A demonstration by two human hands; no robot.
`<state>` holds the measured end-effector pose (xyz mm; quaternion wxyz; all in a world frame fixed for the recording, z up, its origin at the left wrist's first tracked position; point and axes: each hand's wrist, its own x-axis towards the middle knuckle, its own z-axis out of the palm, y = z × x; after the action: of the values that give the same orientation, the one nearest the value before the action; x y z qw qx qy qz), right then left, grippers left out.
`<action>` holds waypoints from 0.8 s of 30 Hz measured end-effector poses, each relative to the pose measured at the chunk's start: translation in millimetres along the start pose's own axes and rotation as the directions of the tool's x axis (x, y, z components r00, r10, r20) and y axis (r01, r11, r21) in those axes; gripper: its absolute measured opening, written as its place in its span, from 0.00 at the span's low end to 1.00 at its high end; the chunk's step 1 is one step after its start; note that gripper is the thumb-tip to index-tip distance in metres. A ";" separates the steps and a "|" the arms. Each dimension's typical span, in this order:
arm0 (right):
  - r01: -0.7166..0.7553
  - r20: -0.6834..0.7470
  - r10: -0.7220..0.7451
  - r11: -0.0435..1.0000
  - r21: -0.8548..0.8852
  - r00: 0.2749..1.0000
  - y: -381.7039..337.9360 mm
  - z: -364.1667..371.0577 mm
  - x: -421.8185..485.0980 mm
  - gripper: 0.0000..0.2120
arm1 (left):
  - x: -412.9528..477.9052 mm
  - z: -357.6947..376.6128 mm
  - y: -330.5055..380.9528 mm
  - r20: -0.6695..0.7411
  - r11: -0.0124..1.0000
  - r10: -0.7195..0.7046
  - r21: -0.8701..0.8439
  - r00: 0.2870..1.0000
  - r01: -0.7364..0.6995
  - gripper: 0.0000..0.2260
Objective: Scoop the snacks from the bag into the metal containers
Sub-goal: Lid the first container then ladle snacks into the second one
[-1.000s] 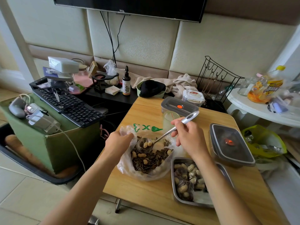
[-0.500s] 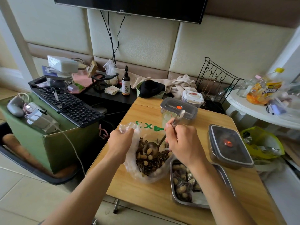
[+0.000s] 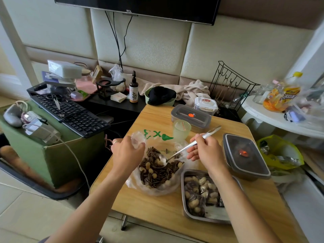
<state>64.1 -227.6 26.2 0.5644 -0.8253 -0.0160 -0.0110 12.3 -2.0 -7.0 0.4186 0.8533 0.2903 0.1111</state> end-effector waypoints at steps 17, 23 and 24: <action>0.157 -0.299 -0.124 0.984 0.088 0.946 -20.8 -22.4 -1.5 0.14 | -13.9 14.5 7.8 0.132 0.677 0.533 0.525 0.836 -0.515 0.20; 0.208 -0.363 -0.157 0.972 0.107 0.918 -19.0 -29.5 0.2 0.14 | -16.7 22.0 10.6 0.150 0.661 0.549 0.525 0.822 -0.536 0.15; 0.212 -0.366 -0.160 0.972 0.105 0.917 -18.4 -30.7 0.5 0.14 | -17.3 22.8 11.5 0.152 0.660 0.543 0.531 0.826 -0.532 0.15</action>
<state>63.9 -249.5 54.4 0.6119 -0.7619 0.0067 -0.2121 12.8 -32.6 -11.4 0.0996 0.9825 0.0490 0.1495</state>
